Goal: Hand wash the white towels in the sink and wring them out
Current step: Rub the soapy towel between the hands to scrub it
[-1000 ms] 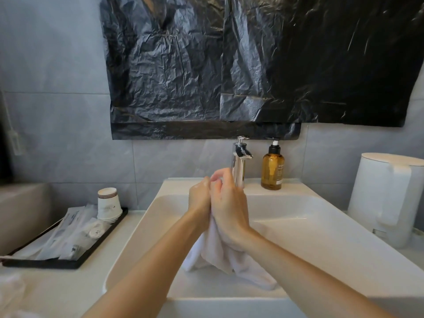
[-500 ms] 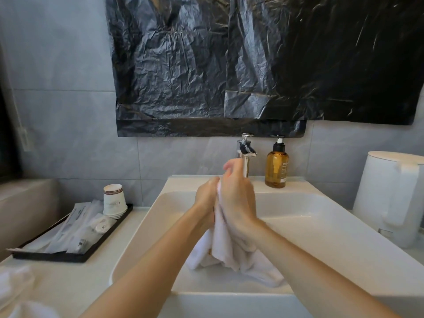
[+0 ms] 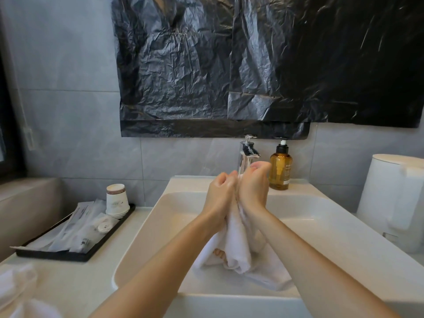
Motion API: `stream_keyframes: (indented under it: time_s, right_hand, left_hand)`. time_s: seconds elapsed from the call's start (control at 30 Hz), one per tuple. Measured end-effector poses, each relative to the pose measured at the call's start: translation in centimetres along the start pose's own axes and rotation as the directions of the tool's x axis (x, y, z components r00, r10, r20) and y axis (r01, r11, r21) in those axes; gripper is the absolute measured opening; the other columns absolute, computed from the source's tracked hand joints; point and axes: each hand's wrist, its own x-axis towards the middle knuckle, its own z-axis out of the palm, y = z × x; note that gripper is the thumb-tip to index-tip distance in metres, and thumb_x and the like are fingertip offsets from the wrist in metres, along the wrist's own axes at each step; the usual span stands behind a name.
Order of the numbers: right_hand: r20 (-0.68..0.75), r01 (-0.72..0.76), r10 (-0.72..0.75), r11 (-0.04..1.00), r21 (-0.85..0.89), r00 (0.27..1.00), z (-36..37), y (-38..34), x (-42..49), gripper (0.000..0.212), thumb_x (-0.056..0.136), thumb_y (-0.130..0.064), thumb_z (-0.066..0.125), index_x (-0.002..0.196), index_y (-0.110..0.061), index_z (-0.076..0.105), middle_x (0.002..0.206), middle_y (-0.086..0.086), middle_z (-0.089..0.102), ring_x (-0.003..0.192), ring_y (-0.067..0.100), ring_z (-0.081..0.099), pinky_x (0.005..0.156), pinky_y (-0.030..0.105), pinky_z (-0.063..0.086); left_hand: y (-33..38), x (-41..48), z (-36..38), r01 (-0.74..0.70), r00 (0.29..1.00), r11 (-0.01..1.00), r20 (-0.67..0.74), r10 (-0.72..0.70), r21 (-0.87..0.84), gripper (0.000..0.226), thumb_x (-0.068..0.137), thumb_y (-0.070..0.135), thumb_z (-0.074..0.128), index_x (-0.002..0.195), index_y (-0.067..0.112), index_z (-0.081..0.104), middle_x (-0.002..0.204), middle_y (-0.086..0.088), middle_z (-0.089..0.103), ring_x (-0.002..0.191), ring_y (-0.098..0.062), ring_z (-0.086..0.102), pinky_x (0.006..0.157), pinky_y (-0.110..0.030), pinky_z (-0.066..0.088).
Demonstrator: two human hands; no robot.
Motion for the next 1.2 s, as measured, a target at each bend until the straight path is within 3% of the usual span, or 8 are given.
stream_keyframes:
  time_s: [0.17,0.3,0.47,0.6,0.73,0.87,1.03,1.2]
  right_hand:
    - [0.221,0.247,-0.224,0.965,-0.084,0.949,0.4,0.7,-3.0,0.014,0.102,-0.022,0.031,0.094,-0.031,0.038,0.082,-0.003,0.056,0.074,0.014,0.054,0.056,0.029,0.036]
    - [0.022,0.039,-0.038,0.998,-0.041,0.999,0.4,0.1,-0.3,0.015,0.102,-0.023,0.029,0.092,-0.027,0.040,0.084,-0.007,0.050,0.082,0.018,0.050,0.058,0.025,0.032]
    - [0.237,0.253,-0.221,0.961,-0.115,0.946,0.5,0.4,-3.0,0.014,0.102,-0.022,0.031,0.096,-0.026,0.043,0.082,-0.003,0.052,0.075,0.018,0.051,0.061,0.031,0.035]
    - [0.009,0.035,-0.035,0.999,-0.026,0.999,-0.1,-0.1,-0.4,0.022,0.103,-0.024,0.029,0.085,-0.027,0.042,0.086,-0.005,0.052,0.083,0.014,0.053,0.057,0.023,0.031]
    - [0.203,0.258,-0.236,0.962,-0.093,0.950,0.3,0.3,-3.6,0.012,0.103,-0.024,0.031,0.102,-0.024,0.043,0.081,0.000,0.056,0.078,0.026,0.056,0.064,0.038,0.041]
    - [-0.015,0.003,-0.002,1.000,0.025,1.000,0.1,-0.4,-0.8,0.026,0.101,-0.026,0.028,0.079,-0.030,0.042,0.086,-0.002,0.055,0.074,0.010,0.049,0.057,0.027,0.032]
    - [0.152,0.075,-0.094,0.989,0.124,0.984,0.2,-0.1,-3.5,0.015,0.103,-0.025,0.031,0.099,-0.027,0.046,0.078,0.000,0.055,0.073,0.023,0.052,0.060,0.036,0.037]
    - [0.029,-0.130,0.127,0.949,0.288,0.991,-0.9,-0.4,0.1,0.031,0.104,-0.026,0.027,0.076,-0.028,0.041,0.080,-0.007,0.049,0.070,0.001,0.044,0.055,0.021,0.030]
  left_hand:
    - [0.3,0.8,-1.2,-0.024,0.997,1.000,-0.074,0.023,-0.012,0.018,0.101,0.026,0.049,0.089,0.013,0.056,0.072,-0.003,0.057,0.066,-0.011,0.056,0.051,-0.015,0.043]
    - [0.0,0.3,-0.4,-0.002,1.000,1.000,0.003,0.002,-0.001,0.018,0.100,0.028,0.048,0.089,0.014,0.050,0.080,-0.011,0.048,0.071,-0.016,0.050,0.056,-0.022,0.042]
    - [0.4,0.8,-1.3,-0.035,0.998,0.999,-0.056,0.035,0.009,0.020,0.103,0.022,0.042,0.095,0.013,0.058,0.081,0.000,0.058,0.068,-0.005,0.057,0.057,-0.014,0.046]
    - [0.4,0.1,-0.4,0.037,0.999,0.997,0.000,-0.037,-0.072,0.028,0.102,0.025,0.046,0.082,0.012,0.061,0.069,-0.001,0.063,0.062,-0.008,0.061,0.052,-0.016,0.047]
    - [1.0,0.5,-0.9,-0.007,0.994,1.000,-0.108,0.004,-0.023,0.032,0.102,0.020,0.046,0.072,0.014,0.057,0.063,0.002,0.058,0.053,-0.005,0.054,0.044,-0.012,0.040]
    - [0.7,-0.4,-0.4,0.068,0.997,0.997,-0.022,-0.069,-0.041,0.033,0.100,0.015,0.048,0.067,0.013,0.051,0.056,0.001,0.052,0.047,-0.007,0.050,0.041,-0.012,0.038]
    - [1.0,0.3,-0.9,0.007,0.997,0.999,-0.074,-0.003,0.052,0.036,0.099,0.011,0.045,0.063,0.015,0.045,0.055,0.002,0.046,0.052,-0.008,0.044,0.048,-0.019,0.036]
    - [1.0,-0.6,0.0,0.092,0.996,0.992,0.004,-0.092,-0.083,0.034,0.099,0.021,0.051,0.066,0.015,0.049,0.056,0.001,0.049,0.054,-0.012,0.049,0.047,-0.018,0.040]
